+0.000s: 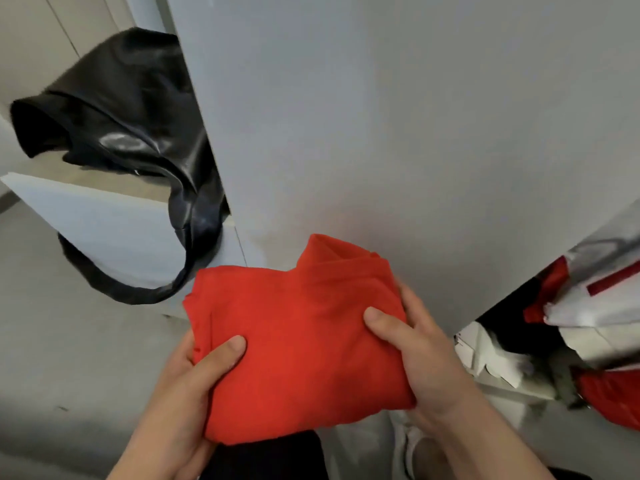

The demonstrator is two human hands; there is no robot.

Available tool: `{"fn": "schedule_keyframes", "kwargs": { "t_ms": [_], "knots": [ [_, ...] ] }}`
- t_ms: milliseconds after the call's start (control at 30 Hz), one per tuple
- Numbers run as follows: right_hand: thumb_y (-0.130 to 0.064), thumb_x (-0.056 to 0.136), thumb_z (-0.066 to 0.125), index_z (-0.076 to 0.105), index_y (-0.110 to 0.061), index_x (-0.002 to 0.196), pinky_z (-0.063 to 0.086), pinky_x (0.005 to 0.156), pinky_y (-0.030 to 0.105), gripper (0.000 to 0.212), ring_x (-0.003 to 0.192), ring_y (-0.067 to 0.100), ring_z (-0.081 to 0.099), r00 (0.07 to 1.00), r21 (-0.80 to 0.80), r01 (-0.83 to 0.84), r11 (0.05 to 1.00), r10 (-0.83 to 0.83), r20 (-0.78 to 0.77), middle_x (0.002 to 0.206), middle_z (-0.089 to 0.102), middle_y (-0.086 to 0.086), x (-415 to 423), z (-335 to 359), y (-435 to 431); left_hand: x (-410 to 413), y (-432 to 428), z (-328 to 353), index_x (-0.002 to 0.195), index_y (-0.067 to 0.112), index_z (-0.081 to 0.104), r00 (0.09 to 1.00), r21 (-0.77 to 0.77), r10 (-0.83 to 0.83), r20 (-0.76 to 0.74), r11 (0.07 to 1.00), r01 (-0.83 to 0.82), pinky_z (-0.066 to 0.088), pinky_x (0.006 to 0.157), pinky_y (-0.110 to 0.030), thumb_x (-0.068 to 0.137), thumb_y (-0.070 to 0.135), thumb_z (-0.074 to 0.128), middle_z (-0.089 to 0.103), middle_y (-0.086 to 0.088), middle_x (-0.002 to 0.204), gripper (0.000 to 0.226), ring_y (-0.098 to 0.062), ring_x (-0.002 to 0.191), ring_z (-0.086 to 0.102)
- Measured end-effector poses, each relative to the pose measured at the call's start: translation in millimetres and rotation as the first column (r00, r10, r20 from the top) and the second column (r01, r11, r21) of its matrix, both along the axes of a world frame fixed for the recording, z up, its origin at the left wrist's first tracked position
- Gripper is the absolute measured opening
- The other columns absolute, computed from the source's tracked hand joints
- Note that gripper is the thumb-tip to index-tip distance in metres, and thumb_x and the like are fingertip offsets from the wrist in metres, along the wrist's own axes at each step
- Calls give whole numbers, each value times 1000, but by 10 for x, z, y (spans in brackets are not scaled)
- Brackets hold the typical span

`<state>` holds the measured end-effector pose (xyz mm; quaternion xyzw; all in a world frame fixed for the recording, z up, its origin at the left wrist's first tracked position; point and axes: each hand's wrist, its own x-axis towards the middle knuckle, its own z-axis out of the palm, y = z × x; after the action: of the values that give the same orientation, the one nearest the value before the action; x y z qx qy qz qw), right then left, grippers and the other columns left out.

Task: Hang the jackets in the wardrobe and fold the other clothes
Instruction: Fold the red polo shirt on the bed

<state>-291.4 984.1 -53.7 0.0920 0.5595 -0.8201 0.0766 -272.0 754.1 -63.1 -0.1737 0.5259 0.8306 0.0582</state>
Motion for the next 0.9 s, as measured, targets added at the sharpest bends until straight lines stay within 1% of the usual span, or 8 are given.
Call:
{"fn": "schedule_keyframes", "kwargs": {
  "t_ms": [167,267,400,533,600,700,800,900],
  "knots": [
    [-24,73,75,68,-40,115,58,81,33,46,106,22,70,990,44,144,989,-143,-10,117,72,1,361,135,474,-7,459,123,117,9,67,985,-4,-169,-16,986,169,60,64,-33,69,10,64,72,-19,109,48,-32,92,73],
    [-24,66,85,69,-43,112,58,78,30,52,106,21,70,972,57,233,971,-233,-20,117,72,-1,703,299,727,97,729,280,116,6,66,969,-18,-247,-26,969,247,60,62,-34,65,9,66,73,-21,105,51,-35,89,73],
    [-32,62,83,69,-41,115,56,85,37,55,108,21,69,941,86,338,937,-335,-52,119,72,0,1124,534,987,278,988,482,106,7,69,942,-43,-328,-73,945,325,58,53,-29,58,10,69,75,-19,94,48,-29,75,74],
    [-39,55,79,69,-39,116,55,91,46,62,104,24,70,898,115,440,890,-433,-83,115,73,1,1457,698,1217,390,1291,694,110,8,68,894,-62,-433,-115,901,429,54,72,-41,49,20,76,75,-20,98,63,-33,81,74],
    [-35,56,78,71,-39,113,53,94,48,58,103,25,71,868,104,497,862,-490,-86,114,73,3,1575,757,1359,420,1494,805,112,10,68,868,-65,-482,-117,876,478,53,75,-42,47,23,77,74,-20,98,66,-36,83,73],
    [-25,57,74,75,-37,103,56,85,42,48,98,26,72,790,65,612,788,-606,-92,110,75,7,1658,821,1612,368,1881,947,110,10,68,826,-81,-548,-131,836,542,56,67,-39,50,21,77,75,-18,94,61,-36,81,73],
    [-20,63,71,75,-33,107,60,74,39,47,96,28,72,714,33,699,715,-692,-107,109,74,11,1612,846,1872,179,2323,1040,107,12,70,775,-111,-609,-167,793,599,55,69,-39,50,24,77,76,-14,93,58,-32,82,74],
    [-18,68,69,70,-27,119,52,96,48,52,108,32,68,624,24,778,628,-766,-155,115,72,12,1485,889,2145,-123,2771,1011,104,14,71,715,-109,-677,-174,735,669,58,63,-36,46,23,83,77,-11,94,60,-28,82,74]
  ]
}}
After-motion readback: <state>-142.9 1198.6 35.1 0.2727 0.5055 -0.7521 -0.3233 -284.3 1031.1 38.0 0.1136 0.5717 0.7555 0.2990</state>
